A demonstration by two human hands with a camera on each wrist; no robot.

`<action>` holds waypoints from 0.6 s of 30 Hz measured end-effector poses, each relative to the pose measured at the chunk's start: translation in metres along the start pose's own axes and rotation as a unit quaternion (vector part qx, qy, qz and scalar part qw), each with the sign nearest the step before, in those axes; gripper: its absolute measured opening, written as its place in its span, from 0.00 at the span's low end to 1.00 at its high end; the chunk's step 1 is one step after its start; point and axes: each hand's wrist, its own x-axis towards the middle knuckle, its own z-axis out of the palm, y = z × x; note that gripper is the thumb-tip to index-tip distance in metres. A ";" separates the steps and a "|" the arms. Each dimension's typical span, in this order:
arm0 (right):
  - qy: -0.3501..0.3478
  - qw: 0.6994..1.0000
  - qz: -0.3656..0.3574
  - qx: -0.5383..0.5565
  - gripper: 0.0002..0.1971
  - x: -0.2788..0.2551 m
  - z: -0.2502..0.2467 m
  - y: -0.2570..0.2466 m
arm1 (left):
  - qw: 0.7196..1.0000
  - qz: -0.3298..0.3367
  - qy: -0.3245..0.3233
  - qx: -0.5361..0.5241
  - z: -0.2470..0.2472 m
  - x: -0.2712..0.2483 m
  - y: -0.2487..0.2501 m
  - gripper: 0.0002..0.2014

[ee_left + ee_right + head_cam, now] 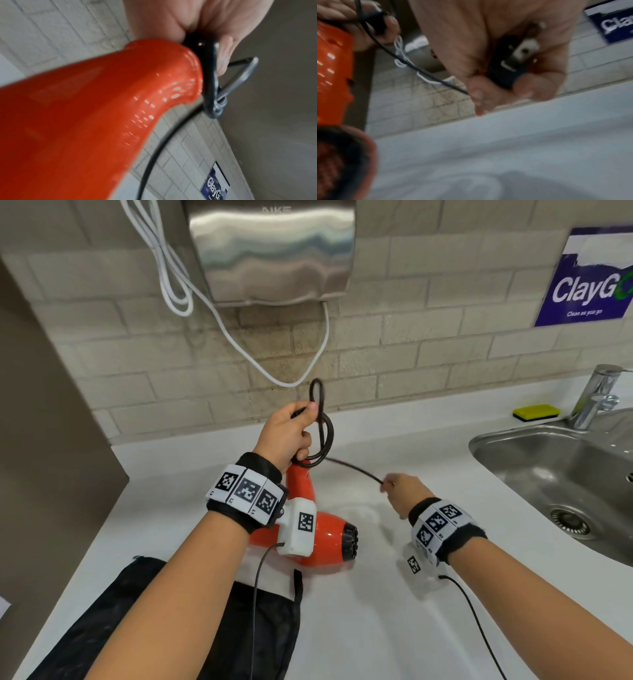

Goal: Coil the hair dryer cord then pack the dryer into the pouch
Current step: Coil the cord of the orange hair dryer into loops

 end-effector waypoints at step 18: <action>0.136 0.891 -0.294 0.317 0.12 -0.033 -0.045 -0.076 | 0.997 0.024 -0.016 0.068 0.004 0.001 -0.002 0.07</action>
